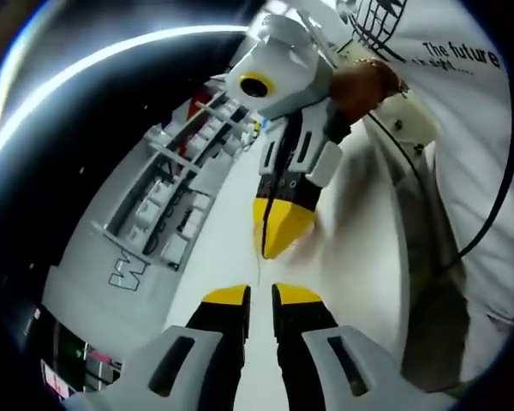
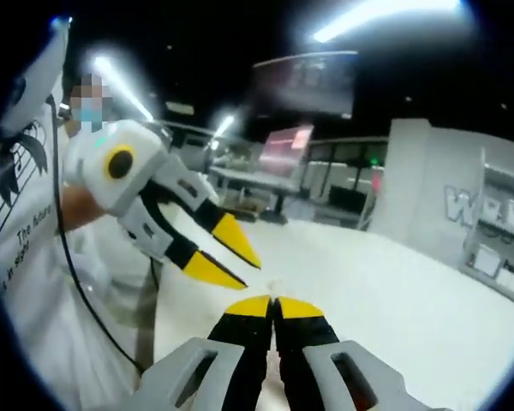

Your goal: Open the resealable bag by pulling the two sides of the seal apart until the entire bag opening is separated and visibly accessible.

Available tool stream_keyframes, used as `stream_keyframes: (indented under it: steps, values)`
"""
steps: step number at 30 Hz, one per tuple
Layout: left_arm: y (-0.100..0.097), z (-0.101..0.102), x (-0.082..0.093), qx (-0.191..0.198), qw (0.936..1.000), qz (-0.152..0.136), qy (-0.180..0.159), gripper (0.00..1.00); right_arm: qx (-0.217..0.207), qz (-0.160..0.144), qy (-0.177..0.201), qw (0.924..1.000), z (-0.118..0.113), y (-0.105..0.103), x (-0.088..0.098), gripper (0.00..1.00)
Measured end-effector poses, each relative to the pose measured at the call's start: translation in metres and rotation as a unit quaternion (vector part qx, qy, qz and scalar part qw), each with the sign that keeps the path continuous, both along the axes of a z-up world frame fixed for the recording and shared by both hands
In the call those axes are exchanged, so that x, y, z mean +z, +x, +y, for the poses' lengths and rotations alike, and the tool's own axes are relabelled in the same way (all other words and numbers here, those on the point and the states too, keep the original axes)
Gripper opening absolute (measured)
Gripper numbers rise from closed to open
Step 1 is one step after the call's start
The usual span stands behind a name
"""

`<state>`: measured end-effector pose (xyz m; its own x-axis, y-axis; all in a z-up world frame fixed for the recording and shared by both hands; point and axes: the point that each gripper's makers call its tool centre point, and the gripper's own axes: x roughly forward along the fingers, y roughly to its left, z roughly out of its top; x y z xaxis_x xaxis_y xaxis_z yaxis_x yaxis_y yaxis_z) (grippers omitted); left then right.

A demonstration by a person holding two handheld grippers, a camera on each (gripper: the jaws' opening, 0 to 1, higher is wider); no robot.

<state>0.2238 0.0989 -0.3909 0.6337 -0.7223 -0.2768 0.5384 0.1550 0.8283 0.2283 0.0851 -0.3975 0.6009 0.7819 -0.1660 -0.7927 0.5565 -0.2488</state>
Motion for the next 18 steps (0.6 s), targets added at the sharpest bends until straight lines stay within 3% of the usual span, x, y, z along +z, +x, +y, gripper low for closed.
stream_keyframes:
  steps: [18]
  values:
    - [0.0027,-0.0086,-0.0062,-0.023,0.9995,-0.016,0.013,0.05,0.003,0.004,0.005,1.0,0.0029,-0.0049,0.0008,0.0]
